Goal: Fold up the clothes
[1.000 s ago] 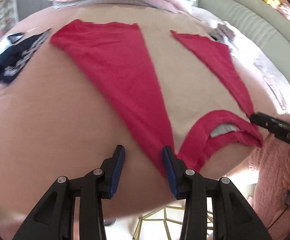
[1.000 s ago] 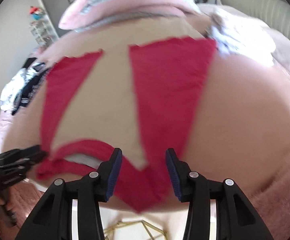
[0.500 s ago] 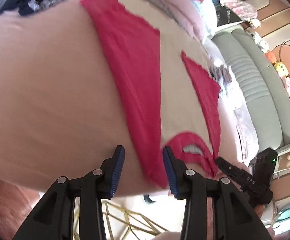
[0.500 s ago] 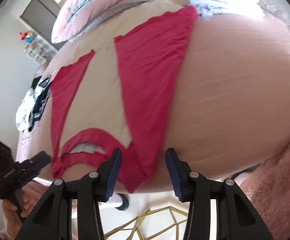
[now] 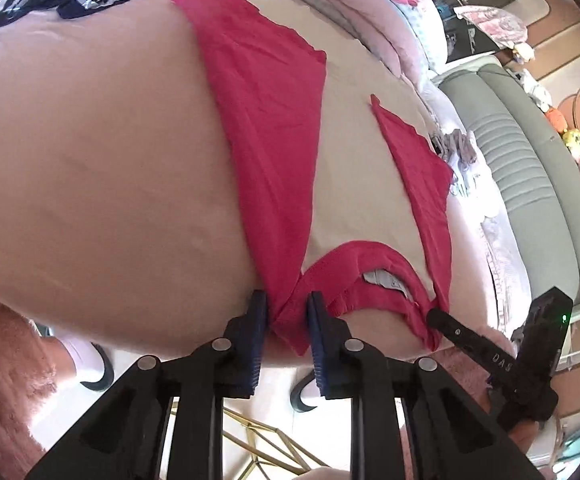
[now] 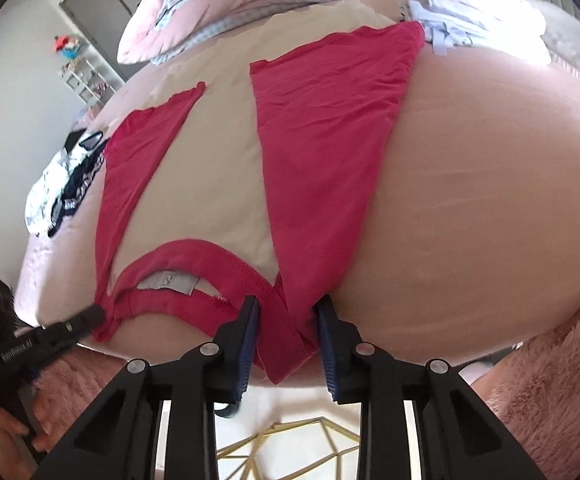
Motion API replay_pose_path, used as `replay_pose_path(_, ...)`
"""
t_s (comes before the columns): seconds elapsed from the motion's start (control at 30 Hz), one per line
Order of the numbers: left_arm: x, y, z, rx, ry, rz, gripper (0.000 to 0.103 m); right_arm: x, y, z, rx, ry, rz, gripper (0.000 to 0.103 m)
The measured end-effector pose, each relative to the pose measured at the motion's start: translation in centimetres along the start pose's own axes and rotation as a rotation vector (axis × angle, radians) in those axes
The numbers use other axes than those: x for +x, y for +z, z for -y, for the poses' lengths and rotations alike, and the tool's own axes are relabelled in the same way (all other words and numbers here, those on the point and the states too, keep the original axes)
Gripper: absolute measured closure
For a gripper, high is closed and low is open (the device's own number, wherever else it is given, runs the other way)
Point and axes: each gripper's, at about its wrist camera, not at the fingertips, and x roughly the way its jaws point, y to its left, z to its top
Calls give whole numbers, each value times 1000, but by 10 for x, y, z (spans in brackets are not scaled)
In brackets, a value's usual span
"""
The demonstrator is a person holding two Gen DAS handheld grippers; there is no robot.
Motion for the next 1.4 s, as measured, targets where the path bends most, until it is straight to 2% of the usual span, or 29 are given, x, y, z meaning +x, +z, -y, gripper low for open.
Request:
replay_pose_path(0.13,7,5,-1,-7,-14,17,82,2,2,0,11,3,-1,75)
replay_pose_path(0.2,9,7,1,-9,-24,32,74,4,4,-3,0,-12,9,75)
replay_pose_path(0.27,9,6,7,2,-43,44,56,3,4,-4,9,-33,36,75)
replay_pose_path(0.3,10,6,10,16,-43,53,54,3,4,-5,16,-44,47,75)
replay_pose_path(0.33,12,6,16,57,-13,55,54,4,4,-6,19,-55,57,75)
replay_pose_path(0.37,13,5,23,100,18,56,56,5,4,-9,5,-67,59,75)
replay_pose_path(0.4,16,6,28,141,51,55,62,5,4,-12,-20,-80,64,75)
replay_pose_path(0.43,18,7,32,171,94,59,81,5,5,-16,-49,-84,67,81)
replay_pose_path(0.47,19,9,30,155,80,53,87,5,5,-20,-75,-87,71,88)
replay_pose_path(0.57,16,10,27,128,67,39,92,-2,5,-23,-102,-78,85,95)
replay_pose_path(0.73,4,4,35,158,108,29,95,-19,-2,-28,-146,-92,87,98)
replay_pose_path(0.83,0,1,31,146,104,25,96,-25,-7,-30,-156,-88,78,98)
replay_pose_path(1.17,3,-6,24,133,123,6,96,-20,-16,-22,-129,-83,10,98)
replay_pose_path(1.33,4,-5,21,112,97,1,95,-15,-16,-13,-92,-66,-22,96)
replay_pose_path(1.4,3,-3,11,40,40,-1,94,-19,-15,-9,-61,-28,0,94)
